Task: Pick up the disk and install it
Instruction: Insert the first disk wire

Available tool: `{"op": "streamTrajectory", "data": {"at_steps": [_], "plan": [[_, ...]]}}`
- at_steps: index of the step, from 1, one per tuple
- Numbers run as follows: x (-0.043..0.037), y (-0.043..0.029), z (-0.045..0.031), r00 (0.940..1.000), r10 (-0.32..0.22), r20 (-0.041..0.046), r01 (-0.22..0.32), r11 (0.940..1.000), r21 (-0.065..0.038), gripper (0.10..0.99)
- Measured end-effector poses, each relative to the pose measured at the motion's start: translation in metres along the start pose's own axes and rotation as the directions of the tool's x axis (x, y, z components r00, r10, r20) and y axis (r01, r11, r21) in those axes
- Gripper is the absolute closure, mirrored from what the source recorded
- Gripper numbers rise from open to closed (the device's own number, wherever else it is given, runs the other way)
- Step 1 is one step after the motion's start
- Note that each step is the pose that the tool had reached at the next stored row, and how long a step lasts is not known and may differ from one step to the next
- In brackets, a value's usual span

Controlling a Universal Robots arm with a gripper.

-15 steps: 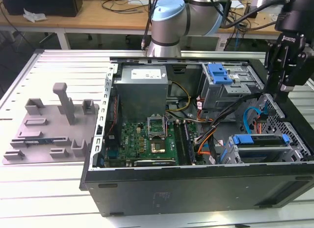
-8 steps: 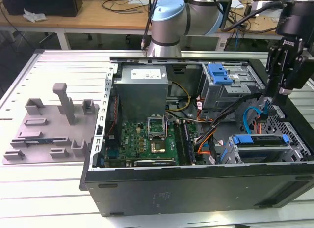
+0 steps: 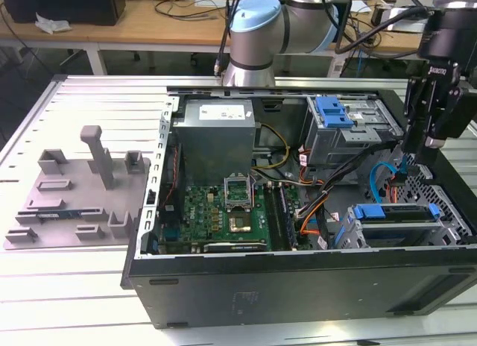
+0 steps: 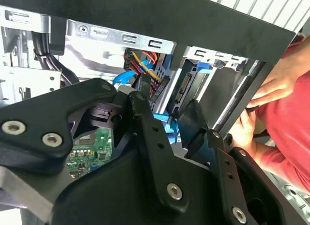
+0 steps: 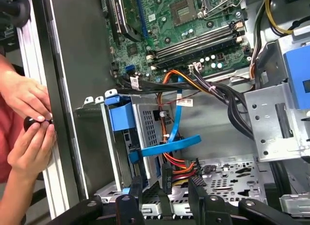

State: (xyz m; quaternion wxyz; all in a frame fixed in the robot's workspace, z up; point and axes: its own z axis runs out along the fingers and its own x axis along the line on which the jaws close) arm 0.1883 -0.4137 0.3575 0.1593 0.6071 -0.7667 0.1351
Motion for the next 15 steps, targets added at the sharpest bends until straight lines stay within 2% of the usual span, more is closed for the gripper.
{"op": "streamTrajectory", "data": {"at_steps": [5, 7, 10, 12, 15], "plan": [[-0.0024, 0.0001, 0.0048, 0.9999, -0.001, -0.0135, 0.001, 1.0, -0.002, 0.596], [-0.0038, 0.0003, 0.0071, 0.9998, -0.002, -0.0204, 0.002, 1.0, -0.003, 0.737], [-0.0053, 0.0003, 0.01, 0.9994, -0.002, -0.0334, 0.002, 1.0, -0.003, 0.737], [-0.0071, 0.0007, 0.0099, 0.9989, -0.002, -0.0463, 0.001, 1.0, -0.001, 0.737], [-0.01, 0.0015, 0.0089, 0.9985, -0.004, -0.0554, 0.004, 1.0, 0.003, 0.737]]}}
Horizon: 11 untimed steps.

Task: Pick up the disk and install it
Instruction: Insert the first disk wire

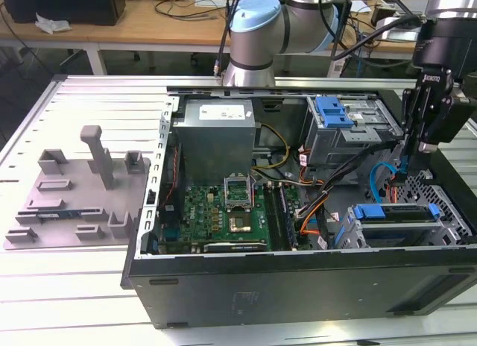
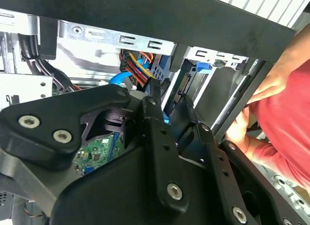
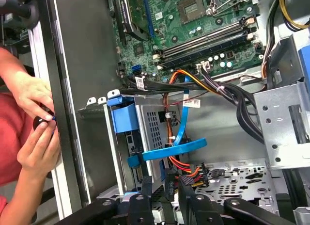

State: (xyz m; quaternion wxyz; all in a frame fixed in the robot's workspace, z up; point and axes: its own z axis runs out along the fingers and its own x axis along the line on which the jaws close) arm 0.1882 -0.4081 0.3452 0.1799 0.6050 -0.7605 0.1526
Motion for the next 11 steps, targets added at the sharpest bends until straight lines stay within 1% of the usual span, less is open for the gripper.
{"op": "streamTrajectory", "data": {"at_steps": [5, 11], "plan": [[-0.0018, 0.0002, 0.0009, 1.0, -0.003, -0.0043, 0.003, 1.0, 0.003, 0.737], [-0.0033, 0.0003, 0.0035, 1.0, -0.004, -0.0048, 0.004, 1.0, 0.004, 0.737]]}}
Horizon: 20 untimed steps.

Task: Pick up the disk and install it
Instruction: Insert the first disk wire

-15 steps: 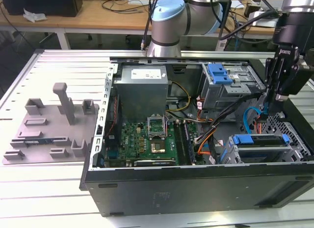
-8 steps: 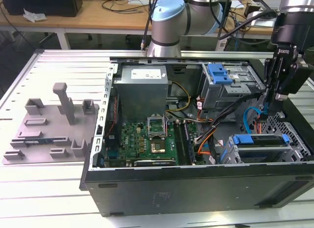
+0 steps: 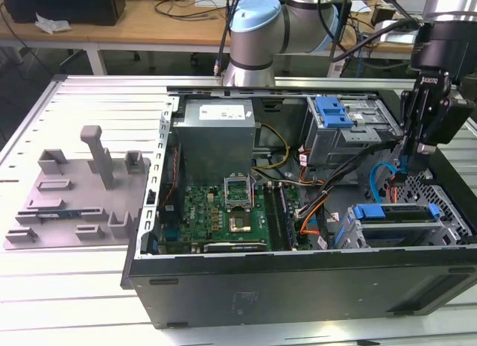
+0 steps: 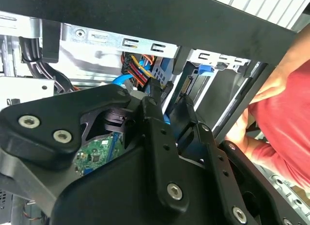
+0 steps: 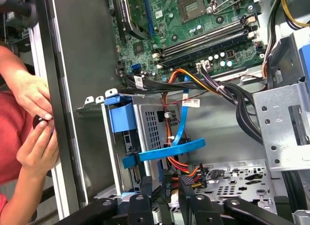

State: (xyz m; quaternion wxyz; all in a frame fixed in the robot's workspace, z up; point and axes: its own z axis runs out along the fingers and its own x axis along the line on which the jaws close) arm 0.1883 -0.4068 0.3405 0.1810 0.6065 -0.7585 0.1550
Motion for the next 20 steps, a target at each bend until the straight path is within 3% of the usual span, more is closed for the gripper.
{"op": "streamTrajectory", "data": {"at_steps": [7, 10, 20], "plan": [[-0.0006, 0.0009, 0.0016, 1.0, 0.0, 0.0, 0.0, 1.0, 0.0, 0.753], [-0.0006, 0.0009, 0.0016, 1.0, 0.0, 0.0, 0.0, 1.0, 0.0, 0.89], [-0.0016, 0.001, 0.0024, 1.0, 0.0, -0.0005, 0.0, 1.0, 0.0, 0.89]]}}
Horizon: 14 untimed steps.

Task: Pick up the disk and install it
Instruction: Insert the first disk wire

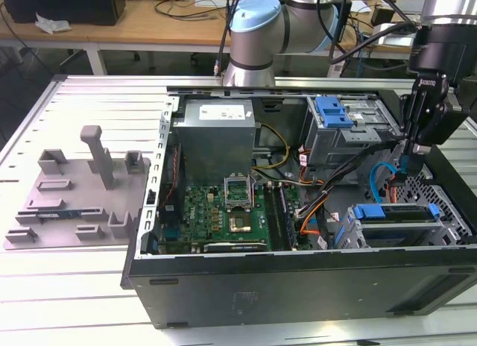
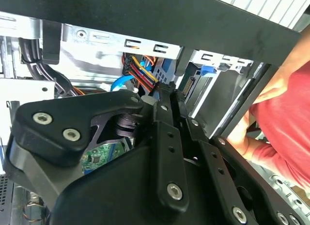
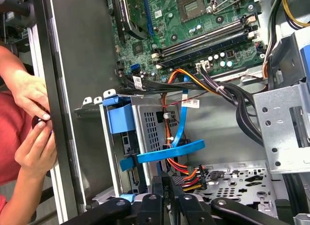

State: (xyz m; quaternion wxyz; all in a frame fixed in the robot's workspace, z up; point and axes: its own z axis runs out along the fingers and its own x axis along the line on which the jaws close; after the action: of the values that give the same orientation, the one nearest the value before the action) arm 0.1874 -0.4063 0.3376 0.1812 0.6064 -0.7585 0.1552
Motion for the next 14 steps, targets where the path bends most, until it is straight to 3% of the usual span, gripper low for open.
{"op": "streamTrajectory", "data": {"at_steps": [14], "plan": [[-0.0033, 0.0007, -0.0005, 1.0, -0.002, -0.0033, 0.002, 1.0, 0.002, 0.922]]}}
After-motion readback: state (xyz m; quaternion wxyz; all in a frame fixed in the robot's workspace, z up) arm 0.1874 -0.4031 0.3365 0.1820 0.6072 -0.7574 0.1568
